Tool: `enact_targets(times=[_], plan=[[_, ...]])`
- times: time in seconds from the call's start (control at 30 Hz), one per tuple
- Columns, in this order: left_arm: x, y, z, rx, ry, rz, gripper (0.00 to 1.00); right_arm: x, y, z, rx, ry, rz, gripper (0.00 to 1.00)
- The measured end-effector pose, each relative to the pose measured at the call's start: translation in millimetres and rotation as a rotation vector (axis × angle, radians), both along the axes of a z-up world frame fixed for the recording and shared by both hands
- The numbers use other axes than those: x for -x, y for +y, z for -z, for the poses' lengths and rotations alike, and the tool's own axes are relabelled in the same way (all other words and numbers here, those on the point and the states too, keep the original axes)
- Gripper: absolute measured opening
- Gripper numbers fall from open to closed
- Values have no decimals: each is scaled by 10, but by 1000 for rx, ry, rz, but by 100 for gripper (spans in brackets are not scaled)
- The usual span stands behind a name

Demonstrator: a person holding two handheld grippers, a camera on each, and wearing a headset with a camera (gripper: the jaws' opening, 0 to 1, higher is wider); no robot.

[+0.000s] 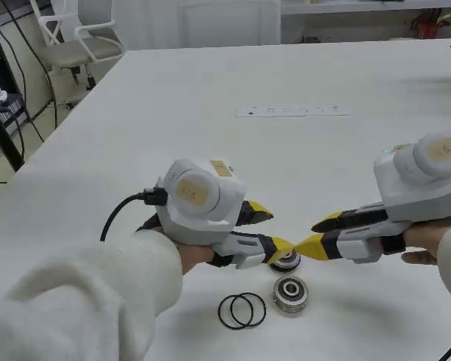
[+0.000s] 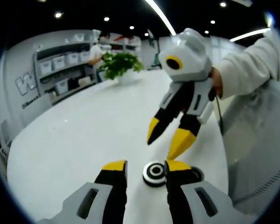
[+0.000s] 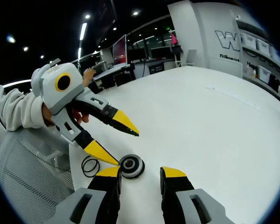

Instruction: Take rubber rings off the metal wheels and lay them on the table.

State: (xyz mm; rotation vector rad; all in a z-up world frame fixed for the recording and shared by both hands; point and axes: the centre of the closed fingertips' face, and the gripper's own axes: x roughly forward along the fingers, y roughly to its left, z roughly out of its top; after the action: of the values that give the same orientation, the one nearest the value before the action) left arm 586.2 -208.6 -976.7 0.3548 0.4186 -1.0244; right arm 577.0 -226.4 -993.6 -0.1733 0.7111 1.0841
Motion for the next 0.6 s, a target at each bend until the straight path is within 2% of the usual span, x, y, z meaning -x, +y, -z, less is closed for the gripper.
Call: enact_targets(times=[0.27,0.33,0.6], plan=[[73,-44,121,-27,23,32,27,86,-25,175,88,-3,-60,29],[85,-47,151,-22,39,30,27,107,-11,195,94,1,-71,29],[112,-38,223,-36,56,29,21,105,35,267,122,-25,-98,29]])
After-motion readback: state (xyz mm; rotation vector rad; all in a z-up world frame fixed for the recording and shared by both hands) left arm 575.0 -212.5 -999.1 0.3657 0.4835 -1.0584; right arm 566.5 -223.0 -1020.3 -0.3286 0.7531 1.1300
